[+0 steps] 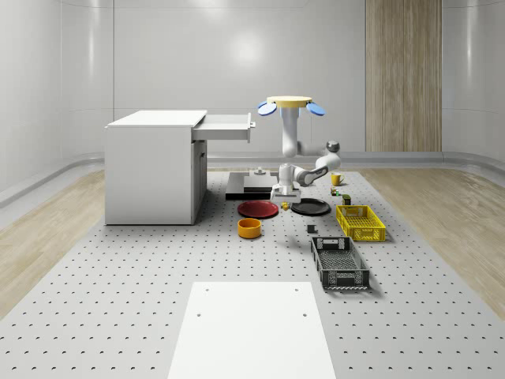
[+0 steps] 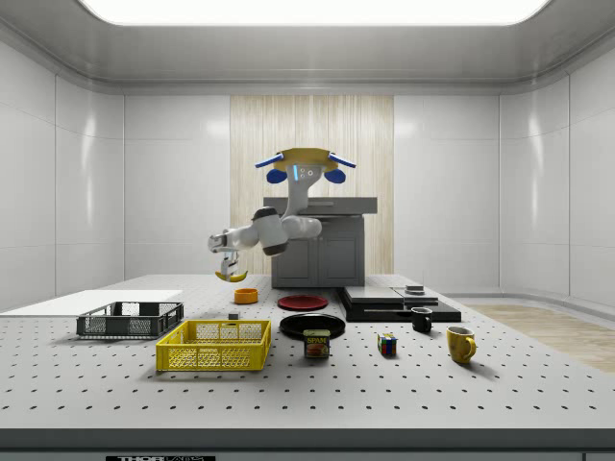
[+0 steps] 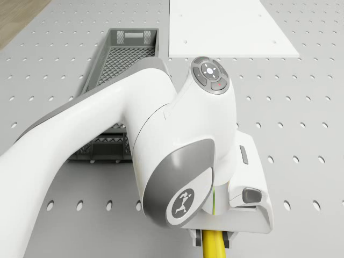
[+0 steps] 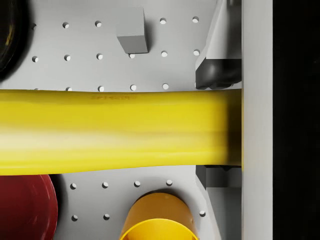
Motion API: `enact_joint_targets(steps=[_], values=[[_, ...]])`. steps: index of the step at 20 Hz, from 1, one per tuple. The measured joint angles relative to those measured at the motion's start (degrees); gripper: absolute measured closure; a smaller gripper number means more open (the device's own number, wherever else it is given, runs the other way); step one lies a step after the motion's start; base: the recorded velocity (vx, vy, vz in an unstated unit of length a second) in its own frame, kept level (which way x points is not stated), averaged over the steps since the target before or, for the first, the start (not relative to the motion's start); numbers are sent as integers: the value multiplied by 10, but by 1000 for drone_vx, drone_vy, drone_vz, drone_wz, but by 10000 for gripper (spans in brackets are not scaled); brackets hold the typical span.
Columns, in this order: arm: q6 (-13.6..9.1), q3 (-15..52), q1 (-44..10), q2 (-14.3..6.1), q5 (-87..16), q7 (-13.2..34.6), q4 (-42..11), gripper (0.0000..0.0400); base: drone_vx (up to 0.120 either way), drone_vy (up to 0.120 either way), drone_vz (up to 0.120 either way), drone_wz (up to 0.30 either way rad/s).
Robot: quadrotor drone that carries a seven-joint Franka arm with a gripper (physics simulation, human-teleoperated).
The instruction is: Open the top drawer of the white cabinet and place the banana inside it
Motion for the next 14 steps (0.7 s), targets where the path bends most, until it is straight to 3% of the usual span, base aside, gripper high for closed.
enact_joint_targets(steps=[14], values=[[4,0,1,-5,-3,1,0,207,-120,0,120,0]])
